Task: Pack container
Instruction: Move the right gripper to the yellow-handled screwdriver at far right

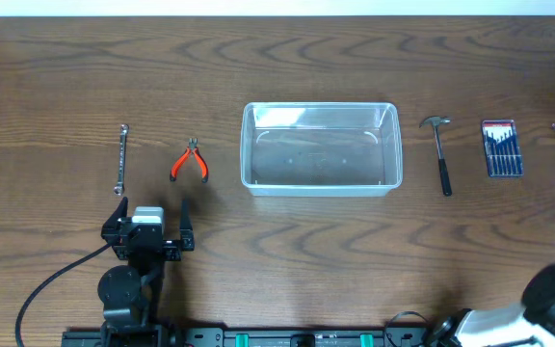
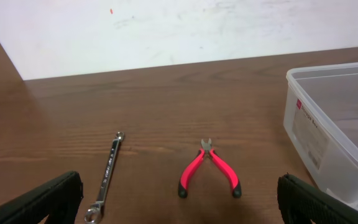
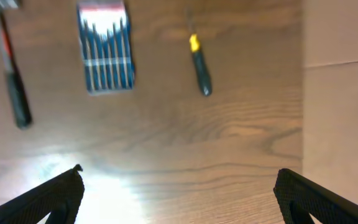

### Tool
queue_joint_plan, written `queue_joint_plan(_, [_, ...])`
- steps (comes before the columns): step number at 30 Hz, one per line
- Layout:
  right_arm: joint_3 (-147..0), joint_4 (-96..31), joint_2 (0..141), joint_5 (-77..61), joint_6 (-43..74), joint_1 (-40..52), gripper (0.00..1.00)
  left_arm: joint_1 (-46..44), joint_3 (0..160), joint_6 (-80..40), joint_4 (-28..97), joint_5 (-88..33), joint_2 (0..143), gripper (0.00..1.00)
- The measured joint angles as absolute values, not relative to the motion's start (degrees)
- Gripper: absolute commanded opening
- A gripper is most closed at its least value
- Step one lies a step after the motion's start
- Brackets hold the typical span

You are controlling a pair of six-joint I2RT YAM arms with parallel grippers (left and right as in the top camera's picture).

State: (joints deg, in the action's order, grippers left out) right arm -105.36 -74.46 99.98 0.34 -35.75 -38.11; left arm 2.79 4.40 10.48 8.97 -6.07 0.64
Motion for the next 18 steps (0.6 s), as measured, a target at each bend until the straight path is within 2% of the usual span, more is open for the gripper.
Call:
queue_joint_plan(10, [-108.44,-71.81,109.25,-3.77,-50.13,-38.33,0.99,2.79,4.4,10.48,8.97,-6.07,0.64,0.98])
queue_joint_plan(18, [-111.74,-68.49,109.25,-1.48,-44.05,-38.33,0.99,2.79,4.4,10.48,8.97,-6.07,0.64,0.98])
